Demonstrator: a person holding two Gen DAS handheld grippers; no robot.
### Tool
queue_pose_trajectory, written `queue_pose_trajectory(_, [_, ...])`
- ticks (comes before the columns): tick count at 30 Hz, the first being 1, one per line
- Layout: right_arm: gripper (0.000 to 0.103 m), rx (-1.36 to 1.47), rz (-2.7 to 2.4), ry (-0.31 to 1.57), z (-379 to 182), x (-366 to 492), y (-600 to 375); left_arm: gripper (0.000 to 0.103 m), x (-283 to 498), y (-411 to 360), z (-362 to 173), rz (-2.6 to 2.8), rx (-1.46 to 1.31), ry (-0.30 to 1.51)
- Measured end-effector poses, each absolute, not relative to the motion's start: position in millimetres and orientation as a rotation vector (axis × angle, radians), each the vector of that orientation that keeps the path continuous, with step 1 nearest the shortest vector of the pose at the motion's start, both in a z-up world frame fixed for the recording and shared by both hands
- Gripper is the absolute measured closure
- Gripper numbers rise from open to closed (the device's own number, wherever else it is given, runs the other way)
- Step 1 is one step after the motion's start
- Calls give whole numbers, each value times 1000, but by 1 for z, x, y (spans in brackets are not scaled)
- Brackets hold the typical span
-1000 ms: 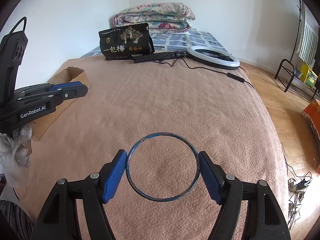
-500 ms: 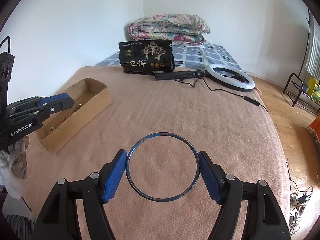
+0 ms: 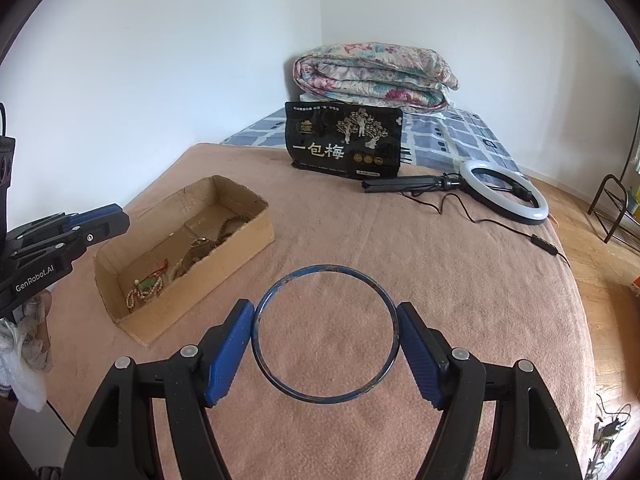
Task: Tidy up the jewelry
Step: 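Carry the blue bangle and pearl stud over the cardboard box with both tools, then open the right tool to drop the bangle while the left tool releases the pearl stud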
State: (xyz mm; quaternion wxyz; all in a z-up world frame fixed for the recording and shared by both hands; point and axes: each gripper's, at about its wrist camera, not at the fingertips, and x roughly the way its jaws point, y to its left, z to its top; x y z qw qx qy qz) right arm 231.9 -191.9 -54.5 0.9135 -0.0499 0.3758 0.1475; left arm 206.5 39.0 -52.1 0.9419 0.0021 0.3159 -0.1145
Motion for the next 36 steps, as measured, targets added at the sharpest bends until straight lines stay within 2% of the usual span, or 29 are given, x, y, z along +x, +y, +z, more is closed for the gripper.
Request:
queue_pose_trajectory(14, [29, -133, 408, 765, -46, 262, -120, 87, 202, 96, -53, -144, -12, 641])
queue_pose_trajectory(36, [29, -159, 513, 783, -58, 312, -32, 87, 222, 126, -70, -109, -27, 658])
